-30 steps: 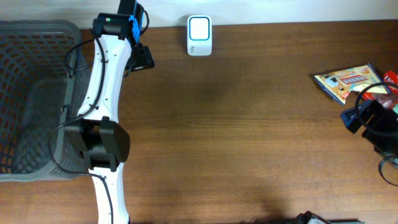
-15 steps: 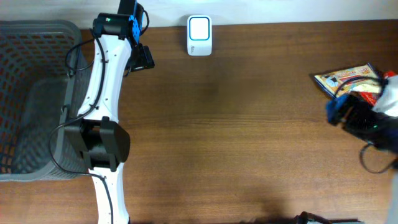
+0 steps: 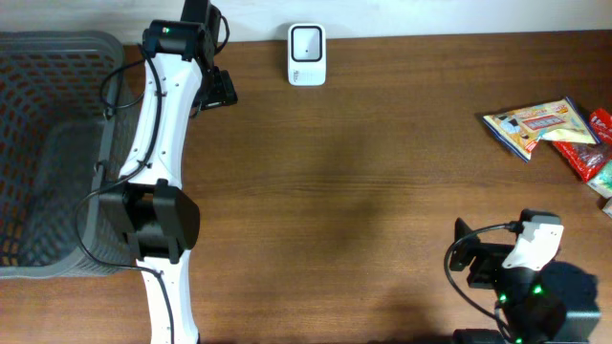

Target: Scan the item barcode

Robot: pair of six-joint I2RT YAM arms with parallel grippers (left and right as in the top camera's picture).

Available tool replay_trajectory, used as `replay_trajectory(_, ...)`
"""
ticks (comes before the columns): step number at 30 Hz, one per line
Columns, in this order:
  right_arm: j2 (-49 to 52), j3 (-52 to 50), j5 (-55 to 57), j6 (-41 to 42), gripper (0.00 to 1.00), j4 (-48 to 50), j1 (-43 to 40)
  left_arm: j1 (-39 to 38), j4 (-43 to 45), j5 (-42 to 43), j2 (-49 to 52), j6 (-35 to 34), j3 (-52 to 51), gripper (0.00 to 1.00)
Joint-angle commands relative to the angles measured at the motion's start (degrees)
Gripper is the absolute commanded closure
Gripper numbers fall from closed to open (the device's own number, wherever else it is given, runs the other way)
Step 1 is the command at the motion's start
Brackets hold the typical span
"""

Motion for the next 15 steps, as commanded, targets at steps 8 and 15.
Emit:
replay_trajectory(8,-15.85,-27.63,1.18,-0.22,0.02,27.39,0.48,0.15,-0.04,0.02,-0.44,-0.7,-0.17,0.01)
replay_trajectory(15,-19.34,-33.42,1.18,-5.81,0.02,36.06,2.29,0.15,-0.04,0.02,-0.44,-0.7,-0.17,0.01)
